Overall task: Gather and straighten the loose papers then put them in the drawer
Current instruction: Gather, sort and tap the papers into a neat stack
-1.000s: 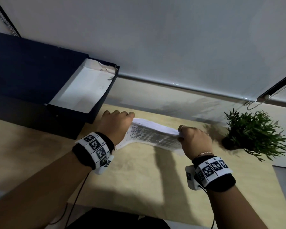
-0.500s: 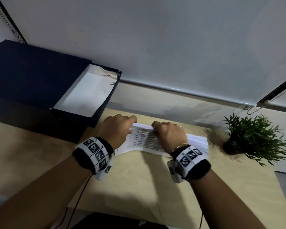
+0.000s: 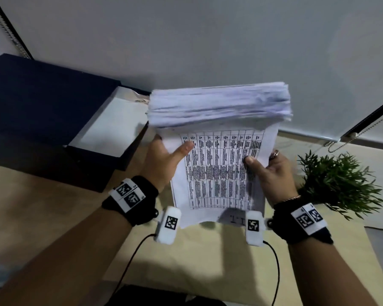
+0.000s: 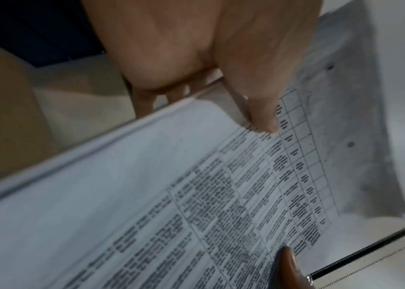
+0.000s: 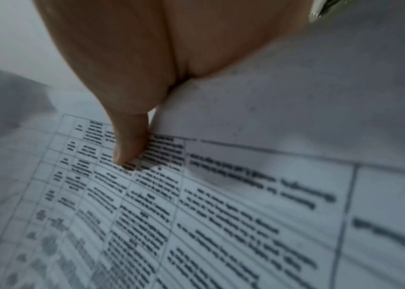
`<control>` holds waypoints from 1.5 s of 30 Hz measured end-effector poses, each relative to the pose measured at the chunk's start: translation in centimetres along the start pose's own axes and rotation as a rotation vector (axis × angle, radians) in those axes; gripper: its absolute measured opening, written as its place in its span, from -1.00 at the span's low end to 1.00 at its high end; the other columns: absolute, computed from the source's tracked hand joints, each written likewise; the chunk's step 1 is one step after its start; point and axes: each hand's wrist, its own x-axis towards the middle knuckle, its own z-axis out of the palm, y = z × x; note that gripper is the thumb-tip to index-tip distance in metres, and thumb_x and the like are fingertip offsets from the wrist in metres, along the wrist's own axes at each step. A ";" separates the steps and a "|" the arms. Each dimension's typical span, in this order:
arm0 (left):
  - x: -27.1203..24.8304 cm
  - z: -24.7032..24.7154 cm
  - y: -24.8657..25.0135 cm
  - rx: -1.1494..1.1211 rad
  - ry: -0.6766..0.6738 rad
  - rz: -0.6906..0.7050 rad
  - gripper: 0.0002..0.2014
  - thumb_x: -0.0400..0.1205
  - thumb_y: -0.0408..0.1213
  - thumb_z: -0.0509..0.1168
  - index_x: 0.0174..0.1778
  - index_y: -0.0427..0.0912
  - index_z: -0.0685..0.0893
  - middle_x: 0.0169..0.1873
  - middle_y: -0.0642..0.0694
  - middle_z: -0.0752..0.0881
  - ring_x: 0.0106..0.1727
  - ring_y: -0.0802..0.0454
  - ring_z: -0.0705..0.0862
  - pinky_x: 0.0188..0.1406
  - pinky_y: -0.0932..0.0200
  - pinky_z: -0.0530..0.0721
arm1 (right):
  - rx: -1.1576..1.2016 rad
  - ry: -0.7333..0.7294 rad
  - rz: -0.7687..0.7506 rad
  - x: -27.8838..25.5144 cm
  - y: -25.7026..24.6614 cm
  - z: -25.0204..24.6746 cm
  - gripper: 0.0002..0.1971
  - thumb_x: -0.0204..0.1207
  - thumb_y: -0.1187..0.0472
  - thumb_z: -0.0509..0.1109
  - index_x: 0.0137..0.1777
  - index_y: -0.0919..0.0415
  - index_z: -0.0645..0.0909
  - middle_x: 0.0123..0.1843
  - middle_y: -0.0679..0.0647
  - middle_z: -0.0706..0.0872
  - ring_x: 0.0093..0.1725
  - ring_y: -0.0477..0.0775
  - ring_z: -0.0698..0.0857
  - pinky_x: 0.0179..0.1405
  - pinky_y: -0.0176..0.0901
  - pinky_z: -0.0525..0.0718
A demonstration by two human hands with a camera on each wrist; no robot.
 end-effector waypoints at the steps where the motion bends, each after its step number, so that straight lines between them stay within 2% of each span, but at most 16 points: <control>1: 0.0 0.1 0.2 0.038 0.037 0.012 -0.54 0.48 -0.17 0.53 0.23 -0.31 0.65 0.09 -0.13 0.79 -0.06 0.55 0.67 0.10 0.50 0.59 | 0.024 0.019 -0.014 -0.2 0.3 0.1 -0.91 0.51 0.54 0.41 -0.04 0.42 0.66 -0.30 -0.09 0.83 -0.31 -0.17 0.74 -0.26 -0.32 0.74; 3: -0.5 0.4 0.7 0.070 0.105 0.034 -0.69 0.48 -0.13 0.53 0.02 -0.24 0.70 -0.05 -0.08 0.81 -0.20 0.49 0.67 -0.04 0.41 0.67 | 0.028 0.060 -0.036 -0.7 0.9 0.6 -0.86 0.49 0.53 0.45 0.03 0.49 0.68 -0.27 -0.07 0.84 -0.28 -0.15 0.74 -0.21 -0.30 0.73; 5: -1.6 0.6 0.3 0.052 0.137 0.061 -0.81 0.51 -0.31 0.51 -0.01 -0.11 0.70 -0.14 0.16 0.73 -0.23 0.73 0.60 -0.20 0.71 0.50 | -0.043 0.087 -0.040 -1.6 1.9 1.2 -0.90 0.48 0.50 0.48 -0.02 0.47 0.71 -0.30 -0.12 0.83 -0.30 -0.16 0.72 -0.25 -0.30 0.73; 7: -2.6 0.8 -1.1 0.050 0.108 0.056 -0.72 0.50 -0.40 0.51 -0.02 0.01 0.63 -0.15 0.29 0.67 -0.17 0.80 0.57 -0.14 0.75 0.49 | -0.082 0.097 0.020 -2.9 3.4 1.9 -0.86 0.45 0.49 0.51 -0.02 0.53 0.71 -0.29 -0.15 0.84 -0.27 -0.17 0.75 -0.22 -0.29 0.74; 10: -3.4 0.9 -3.8 -0.014 -0.044 -0.071 -0.58 0.44 -0.36 0.57 0.13 0.01 0.59 0.01 0.18 0.74 0.03 0.47 0.72 0.06 0.39 0.70 | -0.121 0.173 0.081 -4.1 5.0 2.5 -0.67 0.32 0.31 0.65 0.02 0.47 0.72 -0.20 -0.03 0.87 -0.22 -0.12 0.82 -0.21 -0.18 0.75; 14: -3.6 1.4 -4.2 -0.102 -0.096 -0.086 -0.40 0.40 -0.45 0.56 0.21 0.03 0.40 0.09 0.18 0.68 0.09 0.48 0.69 0.11 0.54 0.56 | -0.036 0.227 0.049 -3.7 3.6 2.9 -0.58 0.30 0.46 0.64 0.16 0.46 0.66 -0.09 0.02 0.87 -0.09 -0.09 0.85 -0.10 -0.26 0.75; 16: -3.3 1.5 -3.5 -0.163 -0.088 -0.075 -0.38 0.42 -0.36 0.56 0.28 -0.03 0.35 0.12 0.15 0.66 0.08 0.49 0.68 0.09 0.56 0.55 | 0.003 0.258 -0.008 -3.5 2.5 3.0 -0.49 0.31 0.47 0.64 0.26 0.47 0.59 0.06 0.14 0.84 0.05 0.02 0.83 0.03 -0.17 0.76; 18: -2.9 1.3 -2.4 -0.213 -0.040 -0.022 -0.34 0.44 -0.07 0.55 0.33 -0.02 0.33 0.16 0.12 0.63 0.12 0.43 0.67 0.12 0.51 0.55 | 0.031 0.302 -0.080 -3.3 1.3 3.0 -0.43 0.35 0.29 0.63 0.32 0.43 0.52 0.19 0.23 0.76 0.15 0.07 0.77 0.20 -0.09 0.73; 21: -2.5 1.1 -0.7 -0.182 0.035 0.129 -0.33 0.53 0.25 0.30 0.37 -0.14 0.34 0.06 0.01 0.60 0.00 0.31 0.62 0.08 0.42 0.57 | -0.009 0.317 -0.160 -2.8 -0.3 3.1 -0.65 0.53 0.22 0.44 0.29 0.29 0.56 0.13 0.18 0.73 0.08 -0.05 0.72 0.14 -0.22 0.68; 25: -1.7 1.1 0.8 -0.146 0.071 0.165 -0.67 0.69 -0.22 0.14 0.29 -0.35 0.51 -0.26 -0.37 0.55 -0.29 0.10 0.48 -0.28 0.41 0.48 | -0.028 0.343 -0.193 -2.3 -1.0 3.3 -0.75 0.58 0.14 0.33 0.18 0.20 0.67 0.08 0.14 0.76 0.07 -0.10 0.69 0.13 -0.23 0.62; 29: -0.7 1.1 1.1 -0.137 0.077 0.146 -0.75 0.72 -0.42 0.08 0.27 -0.38 0.53 -0.16 -0.24 0.59 -0.17 0.12 0.53 -0.14 0.46 0.50 | 0.040 0.353 -0.176 -2.1 -1.1 3.4 -0.74 0.57 0.25 0.27 0.21 0.19 0.67 0.12 0.03 0.75 0.08 -0.09 0.68 0.14 -0.21 0.60; 32: -0.4 1.0 1.1 -0.112 0.045 0.173 -0.73 0.72 -0.42 0.08 0.31 -0.39 0.51 -0.18 -0.12 0.59 -0.19 0.17 0.53 -0.13 0.47 0.51 | -0.013 0.352 -0.196 -2.4 -1.2 3.6 -0.73 0.61 0.19 0.28 0.25 0.17 0.65 0.15 0.02 0.75 0.14 -0.05 0.69 0.23 -0.20 0.59; 37: -0.1 1.0 0.9 -0.180 0.009 0.152 -0.64 0.69 -0.26 0.09 0.34 -0.37 0.49 -0.03 -0.07 0.63 -0.05 0.26 0.59 0.03 0.50 0.50 | 0.022 0.372 -0.216 -1.9 -1.2 3.4 -0.75 0.62 0.40 0.26 0.23 0.33 0.65 -0.01 0.05 0.75 -0.04 -0.19 0.68 0.03 -0.38 0.60; 40: 0.0 0.6 0.1 -0.232 -0.088 0.121 -0.36 0.55 0.03 0.40 0.44 -0.18 0.34 0.06 -0.14 0.64 0.02 0.21 0.66 0.08 0.43 0.58 | -0.074 0.336 -0.220 -1.7 -1.5 3.1 -0.78 0.64 0.35 0.30 0.22 0.33 0.67 0.05 0.06 0.77 0.06 -0.09 0.71 0.14 -0.18 0.68; 42: 0.0 0.2 -0.5 -0.174 -0.137 0.094 -0.27 0.43 -0.23 0.54 0.45 -0.19 0.31 -0.01 -0.08 0.67 -0.04 0.30 0.72 0.01 0.45 0.63 | -0.098 0.329 -0.204 -1.5 -1.6 2.6 -0.79 0.64 0.36 0.30 0.19 0.32 0.69 0.03 -0.02 0.78 0.06 -0.15 0.71 0.12 -0.13 0.68; 45: 0.3 0.1 -1.0 -0.064 -0.133 0.022 -0.54 0.46 -0.42 0.52 0.24 -0.32 0.53 -0.19 0.03 0.72 -0.23 0.43 0.73 -0.17 0.55 0.61 | -0.044 0.191 -0.204 -1.6 -2.0 1.7 -0.62 0.55 0.26 0.48 0.35 0.22 0.56 0.02 0.11 0.79 0.04 -0.06 0.75 0.03 -0.25 0.68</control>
